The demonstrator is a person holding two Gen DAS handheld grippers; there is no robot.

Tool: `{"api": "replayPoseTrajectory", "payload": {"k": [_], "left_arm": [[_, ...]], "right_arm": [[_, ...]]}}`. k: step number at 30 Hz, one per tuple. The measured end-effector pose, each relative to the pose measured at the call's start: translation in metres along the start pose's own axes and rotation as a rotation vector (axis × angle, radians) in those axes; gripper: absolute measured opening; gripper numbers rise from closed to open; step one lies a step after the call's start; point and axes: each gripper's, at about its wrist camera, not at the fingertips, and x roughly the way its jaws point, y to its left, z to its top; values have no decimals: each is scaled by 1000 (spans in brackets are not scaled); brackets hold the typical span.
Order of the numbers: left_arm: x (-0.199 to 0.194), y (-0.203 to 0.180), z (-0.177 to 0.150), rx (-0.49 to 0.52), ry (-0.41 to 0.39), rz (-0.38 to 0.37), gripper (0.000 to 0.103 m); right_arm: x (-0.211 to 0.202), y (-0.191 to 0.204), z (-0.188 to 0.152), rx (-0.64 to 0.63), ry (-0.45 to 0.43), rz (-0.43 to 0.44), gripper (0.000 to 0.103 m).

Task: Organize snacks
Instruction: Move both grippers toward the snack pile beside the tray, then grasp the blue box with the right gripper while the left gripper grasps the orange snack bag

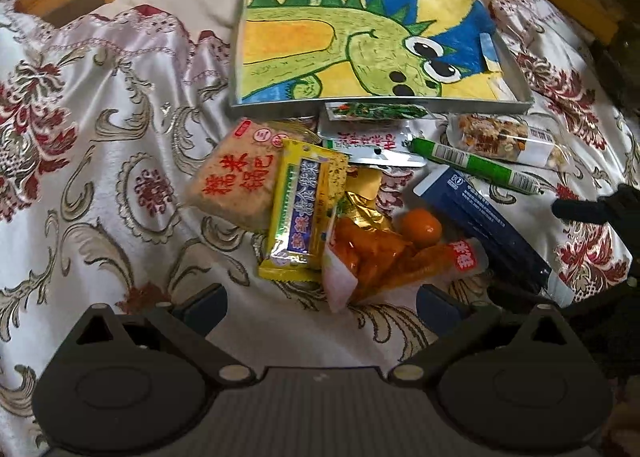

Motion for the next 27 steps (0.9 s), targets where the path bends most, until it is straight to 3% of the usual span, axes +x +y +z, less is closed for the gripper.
{"api": "replayPoseTrajectory", "payload": {"k": [9, 16, 23, 27], "left_arm": [[18, 0, 2, 10, 46, -32, 103], [28, -8, 4, 52, 32, -36, 102], [30, -29, 1, 193, -52, -9, 102], [33, -34, 1, 221, -68, -35, 89]], "right_arm": [[17, 1, 5, -116, 25, -27, 72], [27, -5, 10, -128, 53, 26, 62], [33, -19, 17, -117, 72, 140, 43], [33, -26, 19, -106, 78, 175, 41]]}}
